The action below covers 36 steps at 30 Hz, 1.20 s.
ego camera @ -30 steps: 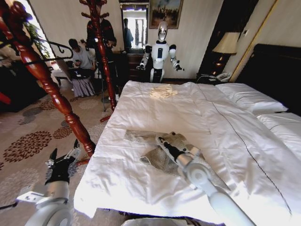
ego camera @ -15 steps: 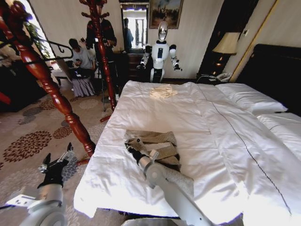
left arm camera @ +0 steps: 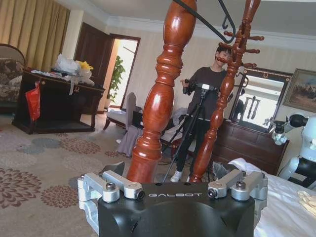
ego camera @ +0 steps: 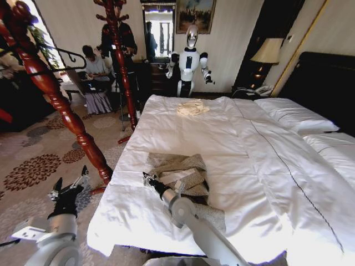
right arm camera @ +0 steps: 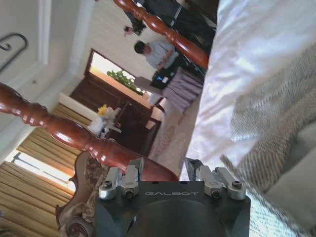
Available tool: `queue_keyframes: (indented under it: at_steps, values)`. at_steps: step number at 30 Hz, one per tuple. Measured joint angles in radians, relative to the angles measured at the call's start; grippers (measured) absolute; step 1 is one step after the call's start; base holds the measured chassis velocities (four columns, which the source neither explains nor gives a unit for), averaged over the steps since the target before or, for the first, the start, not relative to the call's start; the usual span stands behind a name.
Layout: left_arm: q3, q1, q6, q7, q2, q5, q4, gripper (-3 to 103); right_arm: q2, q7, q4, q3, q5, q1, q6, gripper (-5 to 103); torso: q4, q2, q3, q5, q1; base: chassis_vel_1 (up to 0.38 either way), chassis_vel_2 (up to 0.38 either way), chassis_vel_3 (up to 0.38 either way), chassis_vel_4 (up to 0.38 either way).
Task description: Pick up the clothes from the bed and hang them on the clothes hanger.
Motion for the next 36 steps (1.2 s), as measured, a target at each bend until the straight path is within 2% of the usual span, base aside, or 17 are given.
queue_keyframes:
  at_steps: [1, 3, 4, 5, 6, 8, 9, 10, 11, 12, 14, 17, 21, 24, 25, 27, 36]
  values:
    - [0.0, 0.0, 0.0, 0.0, 0.0, 0.0, 0.0, 100, 0.0, 0.0, 0.0, 0.0, 0.0, 0.0, 0.0, 50, 0.0, 0.0, 0.0, 0.0, 0.0, 0.0, 0.0, 0.0, 0.0]
    - [0.002, -0.003, -0.001, 0.0, 0.0, 0.002, 0.0, 100, -0.037, 0.022, 0.059, 0.051, -0.01, -0.017, -0.002, 61, -0.0001, 0.0, 0.0, 0.0, 0.0, 0.0, 0.0, 0.0, 0.0]
    - [0.004, -0.003, -0.001, 0.001, 0.0, 0.004, 0.0, 100, -0.055, 0.068, 0.079, 0.086, -0.01, -0.019, -0.024, 61, -0.0001, 0.0, 0.0, 0.0002, 0.0, 0.0, 0.0, 0.0, 0.0]
    - [0.004, -0.003, -0.001, 0.001, 0.0, 0.004, 0.0, 100, -0.055, 0.068, 0.079, 0.086, -0.01, -0.019, -0.024, 61, -0.0001, 0.0, 0.0, 0.0002, 0.0, 0.0, 0.0, 0.0, 0.0]
    - [0.009, -0.004, -0.002, 0.0, -0.003, 0.008, 0.0, 100, -0.09, 0.134, 0.095, 0.132, -0.009, -0.017, -0.066, 66, 0.0, 0.0, 0.0, 0.0002, 0.0, 0.0, 0.0, 0.0, 0.0]
    - [0.019, -0.004, -0.004, 0.001, -0.007, 0.022, 0.0, 100, -0.179, 0.203, 0.105, 0.201, 0.005, -0.011, -0.122, 78, 0.0, 0.0, 0.0, 0.0002, 0.0, 0.0, 0.0, 0.0, 0.0]
    - [0.024, -0.005, -0.004, 0.001, -0.009, 0.032, 0.001, 100, -0.229, 0.226, 0.109, 0.231, 0.015, -0.009, -0.152, 83, -0.0002, 0.0, 0.0, 0.0002, 0.0, 0.0, 0.0, 0.0, 0.0]
    - [0.024, -0.005, -0.004, 0.001, -0.009, 0.032, 0.001, 100, -0.229, 0.226, 0.109, 0.231, 0.015, -0.009, -0.152, 83, -0.0002, 0.0, 0.0, 0.0002, 0.0, 0.0, 0.0, 0.0, 0.0]
    - [0.029, -0.008, -0.004, 0.001, -0.012, 0.045, 0.007, 100, -0.282, 0.253, 0.115, 0.257, 0.029, -0.007, -0.192, 88, -0.0005, 0.0, 0.0, 0.0003, 0.0, 0.0, 0.0, 0.0, 0.0]
    - [0.034, -0.01, -0.003, 0.0, -0.013, 0.057, 0.015, 100, -0.316, 0.271, 0.12, 0.271, 0.04, -0.006, -0.22, 88, -0.0005, 0.0, 0.0, 0.0003, 0.0, 0.0, 0.0, 0.0, 0.0]
    - [0.047, -0.006, 0.008, -0.004, -0.014, 0.078, 0.032, 100, -0.358, 0.285, 0.119, 0.28, 0.048, -0.003, -0.249, 97, -0.0005, 0.0, 0.0, 0.0001, 0.0, 0.0, 0.0, 0.0, 0.0]
    - [0.067, 0.006, 0.003, 0.005, -0.02, 0.107, 0.058, 100, -0.379, 0.271, 0.08, 0.281, 0.027, 0.017, -0.251, 100, 0.0, 0.0, 0.0, 0.0, 0.0, 0.0, 0.0, 0.0, 0.0]
    - [0.083, 0.008, -0.027, 0.027, -0.035, 0.126, 0.102, 100, -0.368, 0.231, 0.008, 0.273, -0.04, 0.056, -0.23, 100, 0.0, 0.0, 0.0, 0.0001, 0.0, 0.0, 0.0, 0.0, 0.0]
    - [0.081, -0.003, -0.036, 0.042, -0.034, 0.114, 0.128, 100, -0.356, 0.181, -0.054, 0.236, -0.145, 0.094, -0.219, 100, 0.0001, 0.0, 0.0, -0.0002, 0.0, 0.0, 0.0, 0.0, 0.0]
    - [0.081, -0.003, -0.036, 0.042, -0.034, 0.114, 0.128, 100, -0.356, 0.181, -0.054, 0.236, -0.145, 0.094, -0.219, 100, 0.0001, 0.0, 0.0, -0.0002, 0.0, 0.0, 0.0, 0.0, 0.0]
    - [0.072, -0.01, -0.037, 0.044, -0.026, 0.109, 0.134, 100, -0.355, 0.152, -0.081, 0.2, -0.204, 0.109, -0.22, 100, 0.0, 0.0, 0.0, -0.0002, 0.0, 0.0, 0.0, 0.0, 0.0]
    - [0.056, -0.013, -0.031, 0.04, -0.008, 0.097, 0.13, 100, -0.369, 0.15, -0.069, 0.14, -0.328, 0.072, -0.301, 100, -0.0002, 0.0, 0.0, -0.0002, 0.0, 0.0, 0.0, 0.0, 0.0]
